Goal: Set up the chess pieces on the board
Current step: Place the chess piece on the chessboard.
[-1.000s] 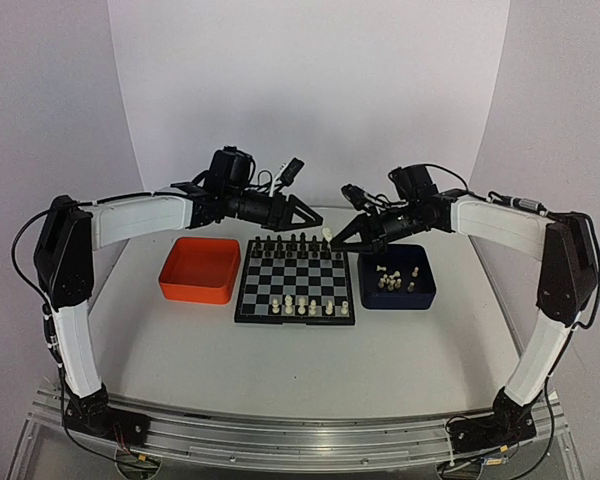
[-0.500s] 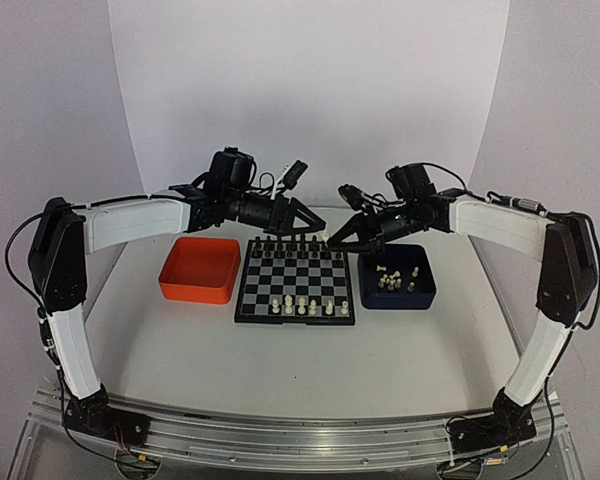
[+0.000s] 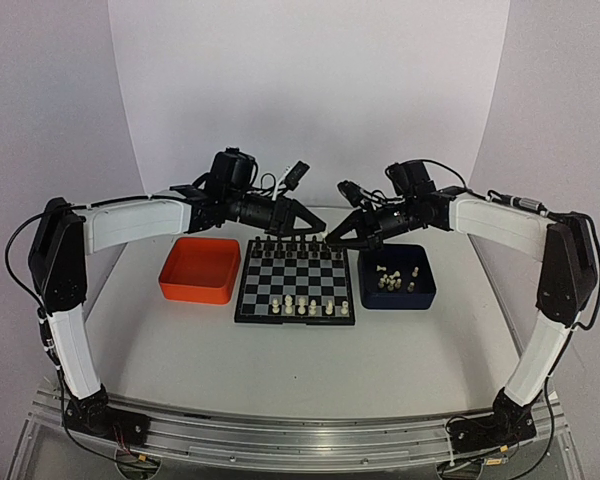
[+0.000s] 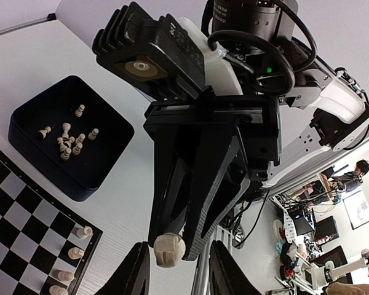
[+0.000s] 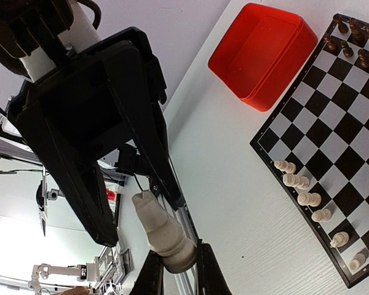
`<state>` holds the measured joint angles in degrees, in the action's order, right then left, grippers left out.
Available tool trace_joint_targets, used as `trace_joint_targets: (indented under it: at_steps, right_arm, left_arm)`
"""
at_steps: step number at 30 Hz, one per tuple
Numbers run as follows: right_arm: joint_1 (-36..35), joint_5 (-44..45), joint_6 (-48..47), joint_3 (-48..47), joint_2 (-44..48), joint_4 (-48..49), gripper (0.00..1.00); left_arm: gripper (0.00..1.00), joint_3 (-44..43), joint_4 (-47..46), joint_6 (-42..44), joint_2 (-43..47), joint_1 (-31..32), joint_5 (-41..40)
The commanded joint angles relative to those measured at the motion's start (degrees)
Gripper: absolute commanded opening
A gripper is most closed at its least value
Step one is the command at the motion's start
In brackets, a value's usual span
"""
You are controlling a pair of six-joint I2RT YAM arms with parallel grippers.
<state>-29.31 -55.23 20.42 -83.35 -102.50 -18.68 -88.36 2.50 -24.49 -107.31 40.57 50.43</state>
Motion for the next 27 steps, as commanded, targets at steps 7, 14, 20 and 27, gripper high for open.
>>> trace_joint_targets:
  at_steps: [7, 14, 20, 27]
  right_arm:
    - [-0.58, 0.3, 0.79, -2.21, 0.28, 1.63, 0.0]
    - [-0.83, -0.5, 0.81, -2.31, 0.16, 1.68, 0.0]
    - [-1.05, -0.9, 0.67, -2.31, -0.01, 1.63, 0.0]
    - [-1.12, 0.46, 1.14, -2.02, 0.29, 1.63, 0.07]
  left_arm:
    - [0.19, -0.06, -1.44, -0.35, 2.9, 0.38, 1.91]
    - [0.12, 0.31, -1.13, -0.29, 2.98, 0.47, 2.1]
    - [0.1, 0.2, -1.14, -0.2, 2.87, 0.56, 2.64]
    - [0.0, 1.47, -1.81, 0.0, 3.81, 0.74, 1.26]
